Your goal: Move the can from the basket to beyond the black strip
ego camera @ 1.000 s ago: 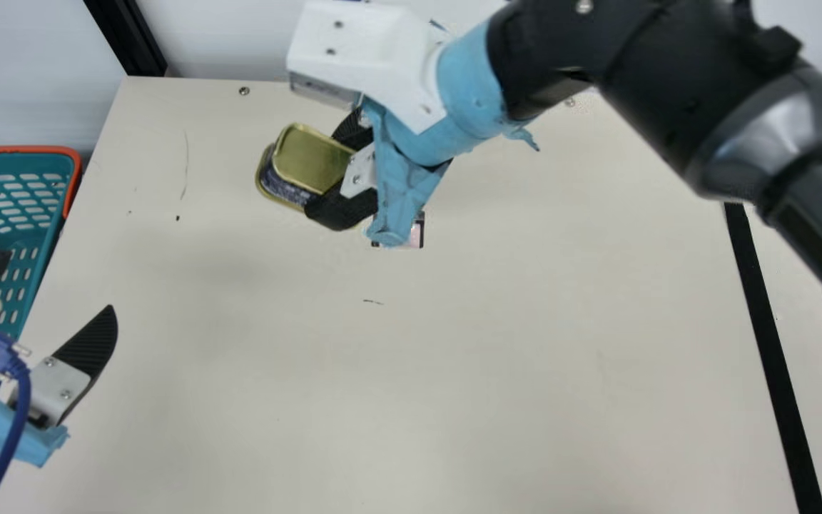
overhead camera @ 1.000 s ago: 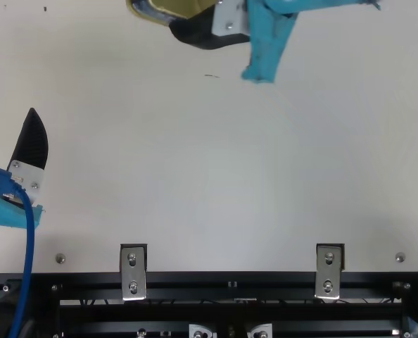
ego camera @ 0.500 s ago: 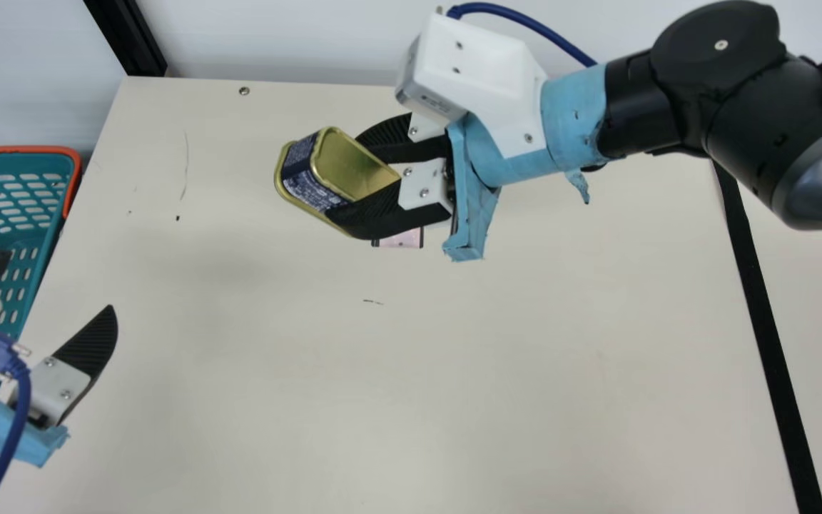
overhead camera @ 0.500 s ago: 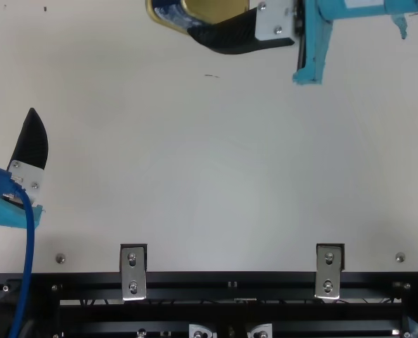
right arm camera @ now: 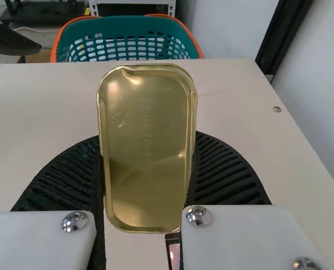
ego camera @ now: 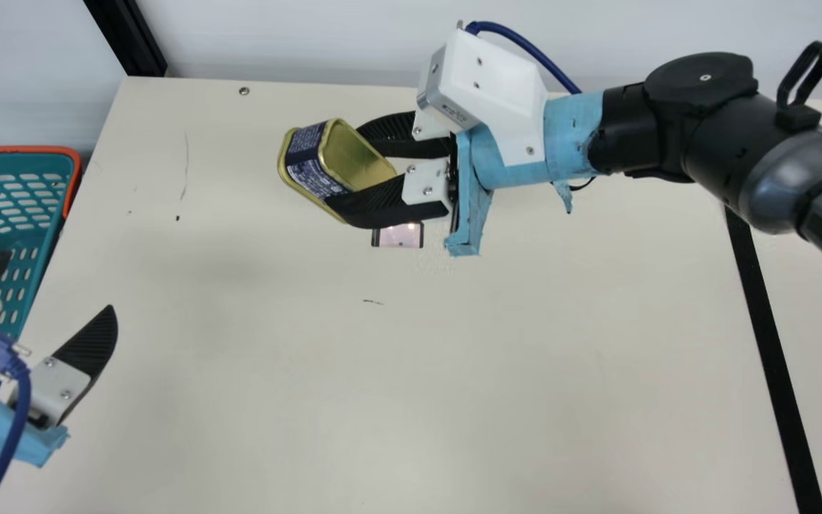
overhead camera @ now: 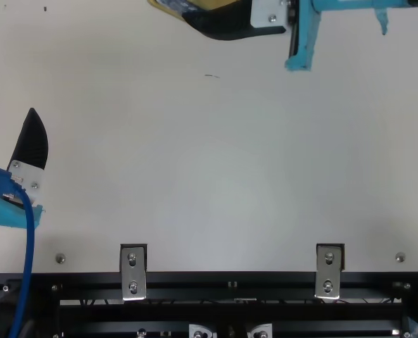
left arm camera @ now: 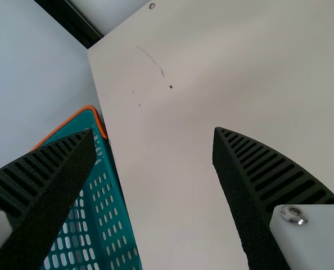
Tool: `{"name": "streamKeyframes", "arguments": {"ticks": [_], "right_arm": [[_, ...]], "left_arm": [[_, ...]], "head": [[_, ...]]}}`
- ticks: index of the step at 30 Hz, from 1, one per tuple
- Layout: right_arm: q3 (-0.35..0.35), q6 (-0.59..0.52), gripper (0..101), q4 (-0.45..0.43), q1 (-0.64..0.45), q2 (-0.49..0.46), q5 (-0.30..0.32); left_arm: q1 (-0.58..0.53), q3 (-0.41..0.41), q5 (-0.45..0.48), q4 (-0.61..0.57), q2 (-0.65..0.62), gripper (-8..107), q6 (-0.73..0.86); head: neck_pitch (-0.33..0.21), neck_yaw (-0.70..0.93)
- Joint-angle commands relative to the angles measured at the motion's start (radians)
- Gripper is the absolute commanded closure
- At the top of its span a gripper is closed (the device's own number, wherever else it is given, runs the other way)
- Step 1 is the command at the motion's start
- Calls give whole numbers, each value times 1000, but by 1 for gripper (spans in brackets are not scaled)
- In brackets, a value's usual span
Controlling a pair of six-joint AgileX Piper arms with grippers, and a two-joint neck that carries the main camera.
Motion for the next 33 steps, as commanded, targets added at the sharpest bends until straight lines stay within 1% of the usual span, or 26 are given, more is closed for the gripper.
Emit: {"name": "streamKeyframes", "arguments": {"ticks": [1, 11, 17, 28, 33], "right_arm": [[-8, 9, 101, 0, 2, 9, -8], [-49, 54, 101, -26, 5, 50, -60], [-60, 77, 101, -45, 2, 64, -81], [-47, 93, 101, -71, -13, 69, -106], [-40, 75, 101, -44, -19, 63, -108]], "left_arm": [[0, 0, 0, 0, 0, 9, 0], [0, 0, 0, 0, 0, 9, 0], [0, 0, 0, 0, 0, 9, 0], [0, 0, 0, 0, 0, 9, 0], [0, 0, 0, 0, 0, 9, 0]], "head": [[0, -3], [0, -3], [0, -3], [0, -3], [0, -3]]}}
